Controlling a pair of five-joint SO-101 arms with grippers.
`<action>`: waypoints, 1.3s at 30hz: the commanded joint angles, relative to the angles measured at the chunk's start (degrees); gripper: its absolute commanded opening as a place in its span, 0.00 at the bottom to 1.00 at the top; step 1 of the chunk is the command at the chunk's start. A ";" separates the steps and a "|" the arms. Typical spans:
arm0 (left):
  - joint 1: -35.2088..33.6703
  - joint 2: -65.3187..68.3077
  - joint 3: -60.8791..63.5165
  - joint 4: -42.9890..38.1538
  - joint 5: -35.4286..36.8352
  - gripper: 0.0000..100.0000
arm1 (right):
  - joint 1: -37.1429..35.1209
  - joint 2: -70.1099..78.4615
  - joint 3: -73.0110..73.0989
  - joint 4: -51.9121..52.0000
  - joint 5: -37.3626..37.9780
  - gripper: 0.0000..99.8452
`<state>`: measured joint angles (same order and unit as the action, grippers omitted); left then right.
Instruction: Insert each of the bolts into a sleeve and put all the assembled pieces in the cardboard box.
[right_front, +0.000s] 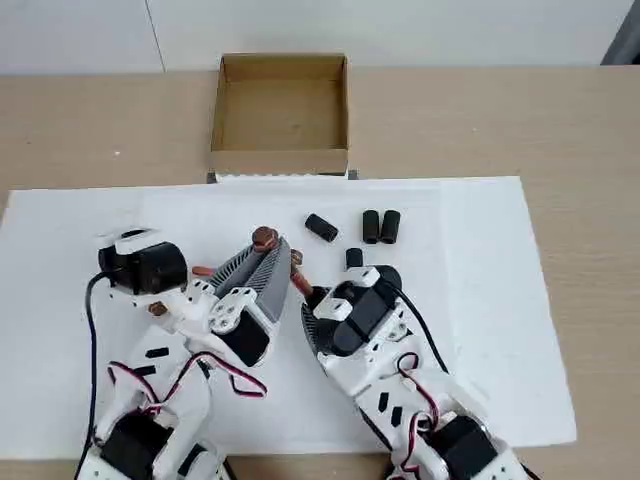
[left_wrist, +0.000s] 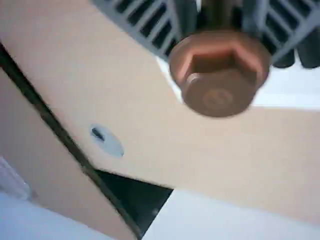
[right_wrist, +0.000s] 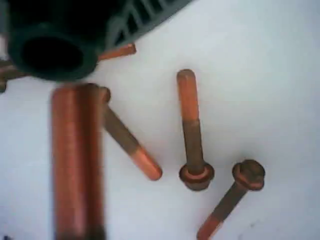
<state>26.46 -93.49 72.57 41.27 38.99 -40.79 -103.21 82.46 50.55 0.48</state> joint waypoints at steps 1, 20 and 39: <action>0.35 -0.88 0.48 -1.76 0.35 0.00 | -0.48 -0.66 -3.43 -1.71 0.79 0.00; 0.44 -0.88 3.82 -6.95 0.35 0.00 | -0.48 -0.57 -3.87 -1.27 0.79 0.00; 5.27 -0.88 3.74 1.23 -8.44 0.00 | -0.48 -0.57 -3.96 -1.27 2.46 0.00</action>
<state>31.38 -93.58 76.70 41.98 34.33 -41.05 -103.12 82.29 50.55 0.84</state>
